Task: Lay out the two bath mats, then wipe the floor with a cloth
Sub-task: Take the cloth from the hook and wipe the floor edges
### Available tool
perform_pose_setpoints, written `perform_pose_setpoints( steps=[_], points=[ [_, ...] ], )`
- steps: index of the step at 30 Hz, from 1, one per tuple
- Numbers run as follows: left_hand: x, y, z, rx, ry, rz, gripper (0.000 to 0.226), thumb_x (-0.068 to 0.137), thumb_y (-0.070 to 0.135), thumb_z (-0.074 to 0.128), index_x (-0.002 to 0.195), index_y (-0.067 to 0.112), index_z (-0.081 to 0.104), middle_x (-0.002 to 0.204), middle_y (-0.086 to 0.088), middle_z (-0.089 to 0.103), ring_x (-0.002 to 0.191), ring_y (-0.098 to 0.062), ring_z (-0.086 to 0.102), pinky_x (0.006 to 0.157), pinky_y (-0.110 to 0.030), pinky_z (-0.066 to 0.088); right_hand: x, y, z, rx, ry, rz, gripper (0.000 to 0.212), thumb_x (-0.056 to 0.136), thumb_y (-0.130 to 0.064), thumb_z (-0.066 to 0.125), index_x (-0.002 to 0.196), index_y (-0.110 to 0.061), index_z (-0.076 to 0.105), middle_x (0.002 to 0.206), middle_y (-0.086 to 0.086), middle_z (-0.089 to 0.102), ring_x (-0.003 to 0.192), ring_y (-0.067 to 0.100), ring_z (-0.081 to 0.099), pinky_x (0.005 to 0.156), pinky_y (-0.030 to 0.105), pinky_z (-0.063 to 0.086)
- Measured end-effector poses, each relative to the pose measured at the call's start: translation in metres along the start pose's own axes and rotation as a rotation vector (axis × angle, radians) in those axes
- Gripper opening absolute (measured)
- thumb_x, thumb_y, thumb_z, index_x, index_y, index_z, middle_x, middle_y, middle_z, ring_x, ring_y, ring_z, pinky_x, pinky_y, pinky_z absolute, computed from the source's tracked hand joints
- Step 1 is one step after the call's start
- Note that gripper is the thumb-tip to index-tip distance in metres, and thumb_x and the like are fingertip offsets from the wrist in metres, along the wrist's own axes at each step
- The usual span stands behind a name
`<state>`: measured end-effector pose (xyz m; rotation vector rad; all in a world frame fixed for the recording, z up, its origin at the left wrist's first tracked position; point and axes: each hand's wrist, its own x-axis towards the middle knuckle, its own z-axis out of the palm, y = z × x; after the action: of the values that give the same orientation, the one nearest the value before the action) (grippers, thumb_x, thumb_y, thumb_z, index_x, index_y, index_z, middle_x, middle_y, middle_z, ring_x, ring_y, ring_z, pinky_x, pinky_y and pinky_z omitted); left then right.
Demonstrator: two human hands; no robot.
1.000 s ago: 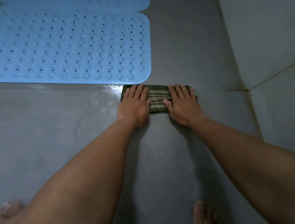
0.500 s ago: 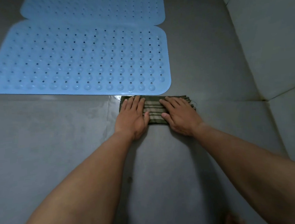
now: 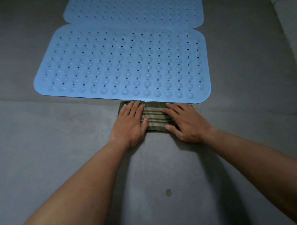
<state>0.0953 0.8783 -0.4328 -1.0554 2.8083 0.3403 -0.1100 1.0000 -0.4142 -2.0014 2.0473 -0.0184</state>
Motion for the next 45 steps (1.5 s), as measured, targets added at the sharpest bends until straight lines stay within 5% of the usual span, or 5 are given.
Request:
perform_pose_setpoints(
  steps=[13,32,38,41,45],
  points=[
    [-0.015,-0.095,-0.014,-0.008,0.025,0.043,0.066,0.099,0.049,0.024,0.149,0.010,0.043,0.158,-0.008,0.038,0.149,-0.025,0.029,0.124,-0.041,0.014,0.054,-0.074,0.015,0.090,0.002,0.016,0.063,0.101,-0.053,0.023,0.155,-0.023,0.025,0.164,0.008,0.020,0.152,0.021,0.011,0.124,0.039,0.007],
    [-0.042,-0.265,-0.050,0.132,-0.085,0.099,0.064,0.103,0.050,0.024,0.154,0.013,0.035,0.161,-0.004,0.033,0.151,-0.021,0.024,0.125,-0.039,0.012,0.171,-0.193,0.022,0.029,-0.005,-0.168,0.056,0.101,-0.048,0.032,0.154,-0.029,0.032,0.157,0.012,0.036,0.138,0.031,0.038,0.110,0.045,0.033],
    [-0.044,-0.319,-0.057,0.158,-0.123,0.156,0.065,0.104,0.052,0.020,0.155,0.014,0.032,0.163,-0.003,0.029,0.152,-0.019,0.022,0.124,-0.040,0.009,0.199,-0.231,0.026,0.112,-0.037,-0.178,0.058,0.104,-0.048,0.020,0.159,-0.031,0.010,0.166,0.008,0.011,0.152,0.027,0.010,0.121,0.040,0.005],
    [-0.046,-0.349,-0.065,0.194,-0.158,0.203,0.072,0.101,0.057,0.004,0.158,0.018,0.021,0.166,0.002,0.016,0.154,-0.015,0.009,0.124,-0.038,0.000,0.215,-0.252,0.024,0.126,-0.049,-0.161,0.058,0.104,-0.047,0.021,0.159,-0.031,0.008,0.166,0.012,0.009,0.152,0.029,0.008,0.121,0.041,0.003],
    [-0.048,-0.368,-0.072,0.214,-0.227,0.173,0.073,0.097,0.058,-0.007,0.160,0.022,0.000,0.166,0.008,-0.007,0.153,-0.010,-0.014,0.123,-0.038,-0.012,0.228,-0.266,0.015,0.054,-0.123,-0.158,0.059,0.103,-0.051,0.026,0.158,-0.031,0.013,0.163,0.016,0.018,0.149,0.035,0.019,0.118,0.046,0.018]
  ],
)
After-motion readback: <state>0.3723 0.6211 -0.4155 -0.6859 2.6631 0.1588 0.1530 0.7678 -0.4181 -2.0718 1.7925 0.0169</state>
